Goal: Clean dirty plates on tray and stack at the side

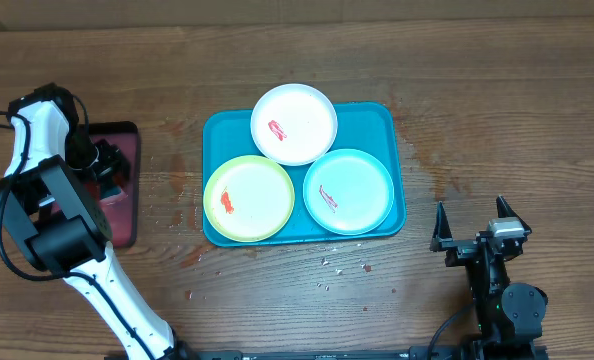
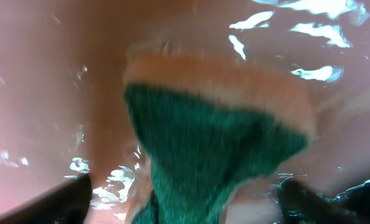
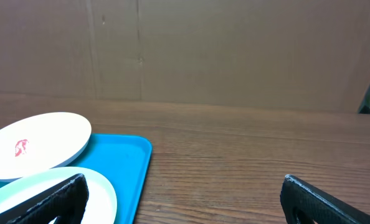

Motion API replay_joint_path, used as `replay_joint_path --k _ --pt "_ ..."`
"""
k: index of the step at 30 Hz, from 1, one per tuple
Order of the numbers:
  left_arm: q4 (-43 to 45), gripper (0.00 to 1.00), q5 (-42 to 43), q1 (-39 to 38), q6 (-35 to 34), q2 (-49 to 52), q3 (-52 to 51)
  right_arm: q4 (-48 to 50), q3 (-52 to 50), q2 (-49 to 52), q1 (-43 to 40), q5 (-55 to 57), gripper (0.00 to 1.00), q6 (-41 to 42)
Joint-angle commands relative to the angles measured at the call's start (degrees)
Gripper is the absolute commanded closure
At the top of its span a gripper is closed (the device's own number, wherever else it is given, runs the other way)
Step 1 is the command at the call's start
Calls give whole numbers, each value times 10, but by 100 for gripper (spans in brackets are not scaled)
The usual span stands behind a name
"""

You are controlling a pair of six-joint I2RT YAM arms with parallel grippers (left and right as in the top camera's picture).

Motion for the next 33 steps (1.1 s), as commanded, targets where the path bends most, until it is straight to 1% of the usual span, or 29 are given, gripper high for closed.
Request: replay_joint_path --k 1,7,8,9,11,12,13,17,18,19,20,21,30,32,33 --pt "19 0 -21 -4 4 11 0 3 -6 -6 2 2 0 0" --pt "73 0 -26 -4 4 11 0 3 -6 -6 2 2 0 0" --pt "79 9 -26 -4 4 11 0 3 -6 -6 2 2 0 0" --pt "84 30 -26 -4 4 11 0 3 -6 -6 2 2 0 0" --pt "90 77 -26 -4 4 11 0 3 -6 -6 2 2 0 0" --pt "92 93 -26 -4 4 11 0 3 -6 -6 2 2 0 0" --pt "92 96 -26 -4 4 11 0 3 -6 -6 2 2 0 0" --pt "87 96 -26 -4 4 11 0 3 -6 -6 2 2 0 0" --pt "82 85 -26 -4 4 11 0 3 -6 -6 2 2 0 0" --pt "75 60 -26 -4 4 11 0 3 -6 -6 2 2 0 0" --pt "68 12 -26 -4 4 11 0 3 -6 -6 2 2 0 0" --pt "59 0 -26 -4 4 11 0 3 -6 -6 2 2 0 0" --pt "-24 1 -17 -4 4 11 0 3 -6 -6 2 2 0 0" --pt "-33 9 -17 -4 4 11 0 3 -6 -6 2 2 0 0" --pt "-36 27 -17 -4 4 11 0 3 -6 -6 2 2 0 0"
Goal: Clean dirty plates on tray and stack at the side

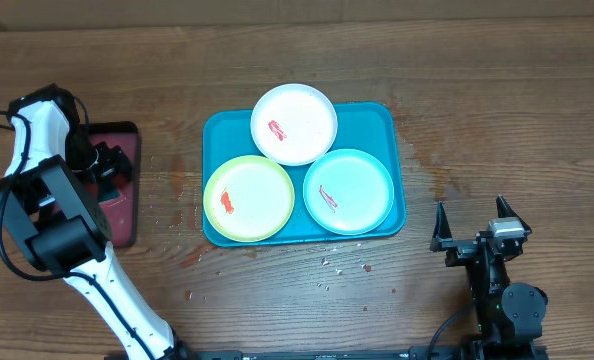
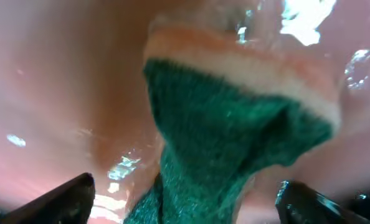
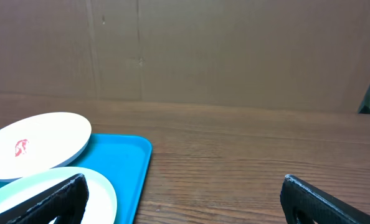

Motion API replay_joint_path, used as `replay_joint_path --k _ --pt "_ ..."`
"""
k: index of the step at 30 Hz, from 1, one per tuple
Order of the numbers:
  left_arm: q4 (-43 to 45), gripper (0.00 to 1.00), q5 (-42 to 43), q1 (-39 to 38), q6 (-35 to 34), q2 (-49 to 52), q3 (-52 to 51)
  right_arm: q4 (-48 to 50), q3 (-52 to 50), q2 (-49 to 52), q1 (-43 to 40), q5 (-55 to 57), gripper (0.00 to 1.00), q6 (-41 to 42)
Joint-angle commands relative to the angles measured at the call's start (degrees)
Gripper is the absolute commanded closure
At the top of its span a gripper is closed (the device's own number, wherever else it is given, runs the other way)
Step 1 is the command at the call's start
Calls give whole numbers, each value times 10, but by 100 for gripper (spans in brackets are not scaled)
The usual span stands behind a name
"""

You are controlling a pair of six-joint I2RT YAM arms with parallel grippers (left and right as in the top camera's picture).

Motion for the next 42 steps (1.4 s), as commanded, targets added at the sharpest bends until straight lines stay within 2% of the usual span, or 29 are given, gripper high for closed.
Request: replay_joint_path --k 1,2,4,8,9,10,11,18,19,24,27,33,42 --pt "-8 40 2 -4 5 11 0 3 -6 -6 2 2 0 0" --pt "-8 63 2 -4 5 11 0 3 -6 -6 2 2 0 0" --pt "-8 96 0 -4 4 11 0 3 -6 -6 2 2 0 0" --pt "-2 96 -2 -4 4 11 0 3 -6 -6 2 2 0 0" --pt "2 87 -3 -4 4 11 0 3 -6 -6 2 2 0 0" --pt "13 41 -7 -3 5 11 0 3 -6 -6 2 2 0 0" --pt "23 0 -19 -3 5 11 0 3 -6 -6 2 2 0 0" --pt "68 0 -32 -3 4 11 0 3 -6 -6 2 2 0 0" --pt "70 8 -32 -3 4 11 0 4 -6 -6 2 2 0 0" --pt "68 72 -32 -3 5 11 0 3 -6 -6 2 2 0 0" --pt "59 96 -32 -3 5 11 0 3 -6 -6 2 2 0 0" --pt "11 96 -34 -3 9 5 40 3 -6 -6 2 2 0 0" --pt "-108 96 -11 -3 -13 -43 219 3 -6 -6 2 2 0 0"
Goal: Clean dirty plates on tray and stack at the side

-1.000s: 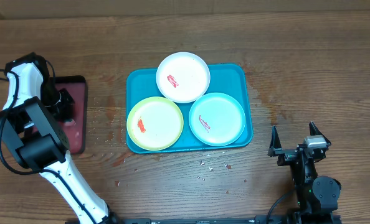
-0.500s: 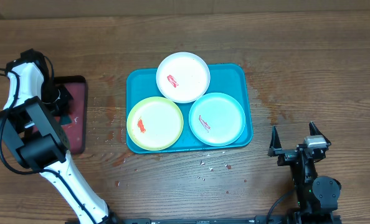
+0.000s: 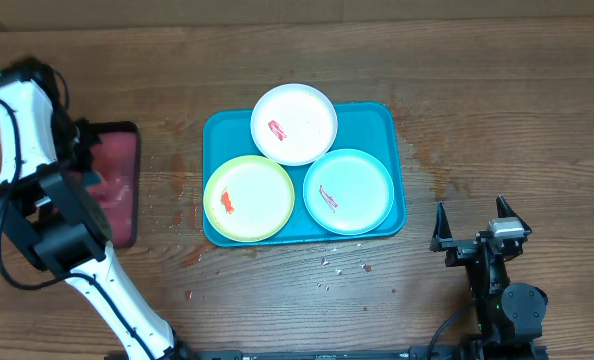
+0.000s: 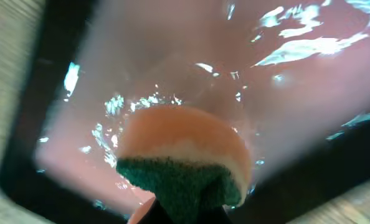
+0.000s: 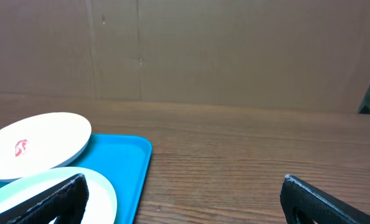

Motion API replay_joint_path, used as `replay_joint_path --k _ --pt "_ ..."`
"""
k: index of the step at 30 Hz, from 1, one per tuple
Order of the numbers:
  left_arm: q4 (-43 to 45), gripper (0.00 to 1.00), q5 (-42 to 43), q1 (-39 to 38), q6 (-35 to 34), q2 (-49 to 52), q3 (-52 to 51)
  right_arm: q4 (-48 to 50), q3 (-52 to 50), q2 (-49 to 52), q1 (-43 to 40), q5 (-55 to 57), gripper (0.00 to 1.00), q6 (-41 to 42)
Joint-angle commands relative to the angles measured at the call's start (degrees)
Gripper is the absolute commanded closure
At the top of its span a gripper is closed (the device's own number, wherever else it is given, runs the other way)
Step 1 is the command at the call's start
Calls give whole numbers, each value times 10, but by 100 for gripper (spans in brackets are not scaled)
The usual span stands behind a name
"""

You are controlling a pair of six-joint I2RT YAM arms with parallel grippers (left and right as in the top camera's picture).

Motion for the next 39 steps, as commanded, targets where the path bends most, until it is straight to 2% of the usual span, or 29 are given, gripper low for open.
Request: replay_joint_path --k 1,5,8,11,15,17,21,24,26,28,32,35,39 --pt "-20 96 24 -3 -10 -50 70 3 -6 -6 2 2 0 0" --pt "-23 96 61 -3 -10 -81 92 4 -6 -6 2 2 0 0" --pt "-21 96 53 -3 -10 -84 89 3 -6 -6 2 2 0 0" --pt "7 96 31 -4 -10 -72 35 3 -6 -6 2 2 0 0" --pt "65 96 56 -4 2 -55 -80 3 -6 -6 2 2 0 0" --pt "70 96 44 -2 5 -55 -88 4 -6 -6 2 2 0 0" --pt "13 96 14 4 4 -60 -9 3 -6 -6 2 2 0 0" --pt "-54 96 39 9 -9 -65 73 3 -6 -6 2 2 0 0" --pt "-71 96 47 8 -8 -74 97 3 -6 -6 2 2 0 0" --pt "-65 96 13 6 -9 -76 94 3 -6 -6 2 2 0 0" --pt "2 96 -41 3 -9 -71 -2 3 -6 -6 2 2 0 0" --pt "56 96 -10 4 -3 -71 -106 3 -6 -6 2 2 0 0" --pt "60 95 -30 4 13 -73 -127 3 -6 -6 2 2 0 0"
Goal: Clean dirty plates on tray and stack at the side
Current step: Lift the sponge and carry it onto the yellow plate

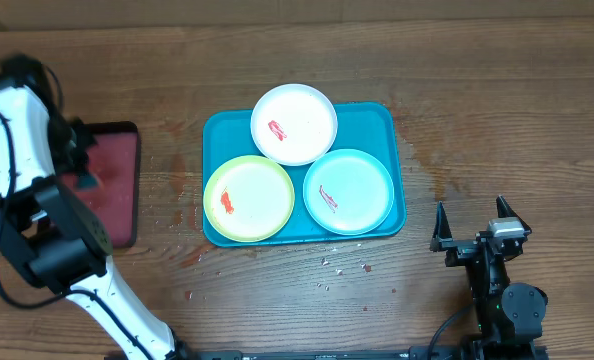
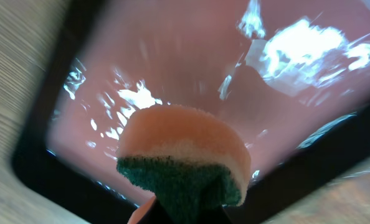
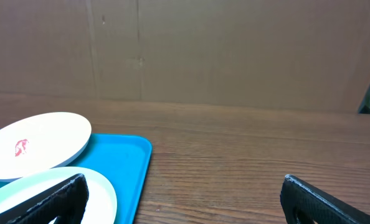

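Observation:
A blue tray [image 1: 390, 215] holds three marked plates: a white one [image 1: 294, 123], a green-rimmed one [image 1: 248, 198] and a light-blue one [image 1: 348, 190]. Each carries a red smear. My left gripper [image 1: 80, 170] hangs over the left edge of a black basin of pink water [image 1: 112, 185]. It is shut on an orange-and-green sponge [image 2: 182, 158], which is held clear of the water. My right gripper [image 1: 469, 240] stands open at the front right, off the tray. Its wrist view shows the white plate [image 3: 38, 143] and the light-blue plate [image 3: 91, 190].
Small crumbs [image 1: 337, 265] lie on the wooden table just in front of the blue tray. A brown cardboard wall [image 3: 235, 50] closes the far side of the table.
My left gripper, still shut on the sponge, sits a little higher over the basin, and more of the black rim shows around it. The right arm and the plates have not moved.
My left gripper's open fingers stood on either side of the sponge, low in the pink water, at the two oldest moments. Then it was shut on the sponge and lifted above the water. Now it holds the sponge higher over the basin.

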Motion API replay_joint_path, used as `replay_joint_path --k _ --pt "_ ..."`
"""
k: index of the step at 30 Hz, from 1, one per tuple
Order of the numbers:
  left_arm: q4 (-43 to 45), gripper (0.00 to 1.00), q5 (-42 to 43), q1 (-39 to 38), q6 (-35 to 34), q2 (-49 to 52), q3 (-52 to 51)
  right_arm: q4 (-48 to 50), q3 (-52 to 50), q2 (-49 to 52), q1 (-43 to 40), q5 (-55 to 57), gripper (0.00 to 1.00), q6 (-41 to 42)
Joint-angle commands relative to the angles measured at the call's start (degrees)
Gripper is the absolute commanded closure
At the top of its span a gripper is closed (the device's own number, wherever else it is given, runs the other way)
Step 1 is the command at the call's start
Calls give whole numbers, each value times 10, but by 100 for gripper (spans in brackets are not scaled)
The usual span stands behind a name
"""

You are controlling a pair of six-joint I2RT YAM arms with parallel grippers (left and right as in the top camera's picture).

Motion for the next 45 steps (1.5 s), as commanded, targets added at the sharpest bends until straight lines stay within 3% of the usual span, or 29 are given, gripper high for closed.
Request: replay_joint_path --k 1,9,12,18,24,27,31,33,36,40,45 --pt "-10 96 -31 2 13 -9 12 3 -6 -6 2 2 0 0" --pt "-60 96 15 7 -14 -52 159 3 -6 -6 2 2 0 0" --pt "-49 96 -31 7 -15 -52 133 3 -6 -6 2 2 0 0" --pt "3 96 -16 9 -2 -18 -35 3 -6 -6 2 2 0 0" --pt "-44 96 -17 10 -11 -37 41 3 -6 -6 2 2 0 0" --pt "-96 96 47 9 -36 -55 131 3 -6 -6 2 2 0 0" --pt "-157 96 219 4 -39 -81 220 3 -6 -6 2 2 0 0" --pt "-185 96 303 -9 -6 -99 226 3 -6 -6 2 2 0 0" --pt "-205 96 394 -48 96 -121 213 3 -6 -6 2 2 0 0" --pt "-205 96 349 -141 115 -135 160 3 -6 -6 2 2 0 0" --pt "-179 96 256 -251 55 -135 48 3 -6 -6 2 2 0 0"
